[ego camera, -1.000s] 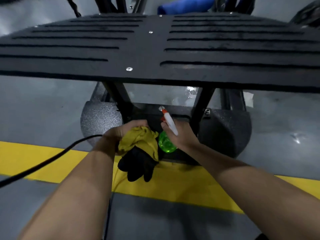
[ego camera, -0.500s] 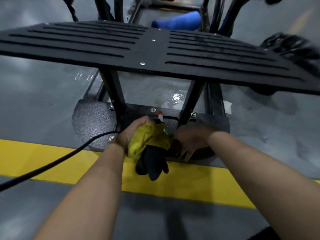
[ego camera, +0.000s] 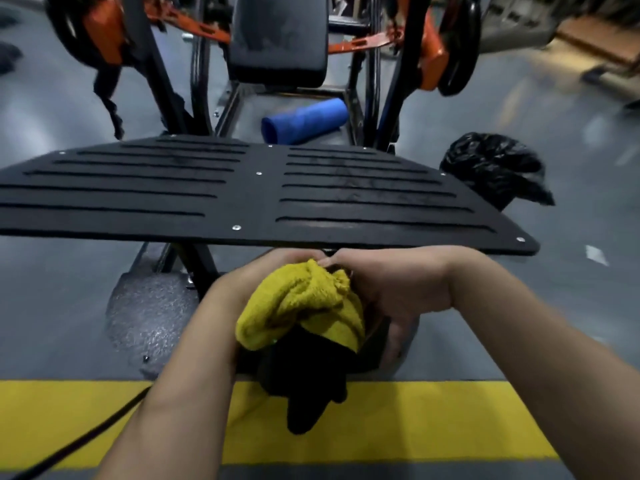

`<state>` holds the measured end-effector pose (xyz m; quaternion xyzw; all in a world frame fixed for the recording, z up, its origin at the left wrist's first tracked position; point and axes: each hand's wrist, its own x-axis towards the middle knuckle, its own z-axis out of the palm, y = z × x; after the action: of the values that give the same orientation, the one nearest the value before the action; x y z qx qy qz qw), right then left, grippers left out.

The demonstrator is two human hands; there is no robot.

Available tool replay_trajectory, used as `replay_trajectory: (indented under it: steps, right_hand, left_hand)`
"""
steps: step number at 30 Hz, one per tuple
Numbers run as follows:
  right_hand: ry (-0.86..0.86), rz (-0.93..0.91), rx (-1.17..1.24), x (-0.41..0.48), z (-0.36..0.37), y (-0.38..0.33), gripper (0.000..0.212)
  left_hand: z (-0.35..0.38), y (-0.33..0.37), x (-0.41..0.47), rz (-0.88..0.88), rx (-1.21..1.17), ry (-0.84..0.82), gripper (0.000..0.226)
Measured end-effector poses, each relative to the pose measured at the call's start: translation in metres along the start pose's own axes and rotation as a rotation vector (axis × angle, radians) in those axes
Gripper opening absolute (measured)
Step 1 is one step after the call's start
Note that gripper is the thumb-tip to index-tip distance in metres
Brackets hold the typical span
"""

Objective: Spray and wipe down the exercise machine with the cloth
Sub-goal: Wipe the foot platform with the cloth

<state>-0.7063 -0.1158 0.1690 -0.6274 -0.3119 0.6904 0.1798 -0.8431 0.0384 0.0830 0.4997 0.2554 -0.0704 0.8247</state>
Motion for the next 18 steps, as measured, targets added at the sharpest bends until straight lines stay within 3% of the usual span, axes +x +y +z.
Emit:
replay_trajectory:
  steps: [1, 3, 4, 7, 8, 10, 12, 14, 16, 18]
  right_hand:
    - [0.022, 0.029, -0.018, -0.003, -0.001, -0.002, 0.050]
    - [0.041, 0.084, -0.076, -0.005, -0.004, -0.004, 0.047]
    - [0.047, 0.094, -0.113, -0.007, -0.005, -0.004, 0.044]
    - [0.040, 0.118, -0.178, -0.008, -0.010, -0.006, 0.041]
    - [-0.011, 0.119, -0.200, -0.008, -0.013, -0.005, 0.046]
    - [-0.096, 0.084, -0.264, -0.009, -0.018, -0.002, 0.058]
    - [-0.156, 0.014, -0.338, -0.015, -0.020, 0.004, 0.048]
    - [-0.169, -0.096, -0.412, -0.018, -0.021, 0.007, 0.029]
    - [-0.128, -0.198, -0.428, -0.022, -0.020, 0.007, 0.020]
    - [-0.045, -0.298, -0.441, -0.028, -0.018, 0.000, 0.022]
  left_hand:
    - [0.007, 0.003, -0.003, -0.019, 0.015, -0.006, 0.036]
    - [0.023, 0.005, -0.010, -0.043, 0.106, -0.174, 0.013]
    - [0.031, 0.008, -0.014, -0.065, 0.129, -0.200, 0.013]
    - [0.038, 0.016, -0.021, -0.094, 0.247, -0.134, 0.024]
    - [0.042, 0.022, -0.024, -0.121, 0.329, -0.131, 0.025]
    - [0.052, 0.035, -0.030, -0.144, 0.609, -0.124, 0.049]
    - [0.071, 0.045, -0.034, -0.109, 0.872, -0.174, 0.064]
    - [0.090, 0.054, -0.038, 0.007, 1.114, -0.198, 0.059]
    - [0.101, 0.067, -0.047, -0.004, 1.329, -0.123, 0.057]
    - [0.105, 0.091, -0.066, -0.022, 1.428, -0.009, 0.068]
